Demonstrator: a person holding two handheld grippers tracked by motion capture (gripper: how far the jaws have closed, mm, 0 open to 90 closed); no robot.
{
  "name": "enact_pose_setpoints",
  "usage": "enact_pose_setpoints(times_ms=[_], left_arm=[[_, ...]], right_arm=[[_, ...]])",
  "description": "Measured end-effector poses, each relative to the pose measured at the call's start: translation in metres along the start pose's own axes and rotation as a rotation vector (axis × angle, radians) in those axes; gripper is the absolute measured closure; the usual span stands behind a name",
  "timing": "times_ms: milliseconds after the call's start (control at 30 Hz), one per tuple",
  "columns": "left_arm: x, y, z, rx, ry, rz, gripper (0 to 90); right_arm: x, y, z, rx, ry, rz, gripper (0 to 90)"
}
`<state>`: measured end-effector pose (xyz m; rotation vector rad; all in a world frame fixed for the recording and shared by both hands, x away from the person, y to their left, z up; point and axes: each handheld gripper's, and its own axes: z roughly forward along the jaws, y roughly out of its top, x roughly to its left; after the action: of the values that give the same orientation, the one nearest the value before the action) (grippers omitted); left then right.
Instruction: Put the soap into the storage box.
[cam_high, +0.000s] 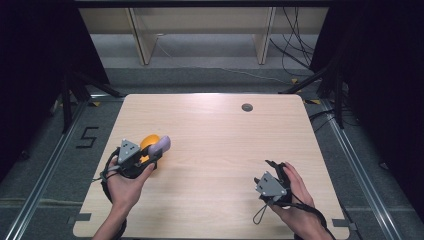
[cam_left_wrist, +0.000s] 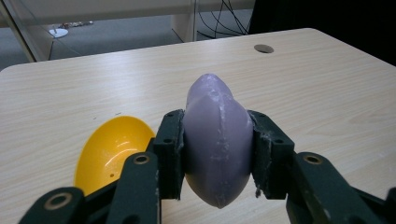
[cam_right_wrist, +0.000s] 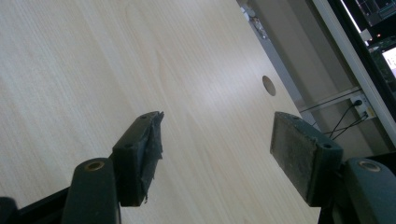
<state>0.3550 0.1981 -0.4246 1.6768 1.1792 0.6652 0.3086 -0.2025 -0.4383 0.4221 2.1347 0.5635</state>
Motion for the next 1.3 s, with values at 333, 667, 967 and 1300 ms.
enact_pose_setpoints(times_ms=[333,667,967,1300], left_arm=[[0.005,-0.003,0.001,-0.007,0.031,0.000,58.9],[0.009,-0.005,0.001,0.001,0.052,-0.004,58.9],[0.015,-0.007,0.002,-0.006,0.071,-0.011,58.9],[0.021,-0.008,0.002,-0.009,0.093,-0.022,58.9]], right_arm=[[-0.001,0.000,0.000,-0.006,0.005,-0.015,34.6],[-0.001,0.000,0.000,-0.006,-0.001,-0.015,34.6],[0.001,0.001,0.001,-0.015,0.007,0.020,34.6],[0.001,0.000,0.001,-0.012,0.000,0.031,34.6]])
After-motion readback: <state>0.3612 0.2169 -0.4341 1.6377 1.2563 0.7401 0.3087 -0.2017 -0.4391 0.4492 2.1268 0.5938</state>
